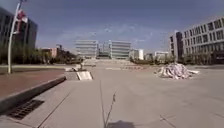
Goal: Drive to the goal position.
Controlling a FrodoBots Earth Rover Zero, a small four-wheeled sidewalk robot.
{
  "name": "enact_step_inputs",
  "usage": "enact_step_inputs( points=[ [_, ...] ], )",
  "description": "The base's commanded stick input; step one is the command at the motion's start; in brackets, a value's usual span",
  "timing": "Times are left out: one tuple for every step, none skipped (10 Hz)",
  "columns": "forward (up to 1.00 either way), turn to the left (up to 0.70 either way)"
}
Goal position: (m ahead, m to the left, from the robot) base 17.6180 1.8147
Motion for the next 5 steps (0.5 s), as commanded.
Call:
enact_step_inputs(
  points=[
    [0.70, 0.01],
    [0.70, 0.01],
    [0.70, 0.01],
    [0.70, 0.01],
    [0.70, 0.01]
  ],
)
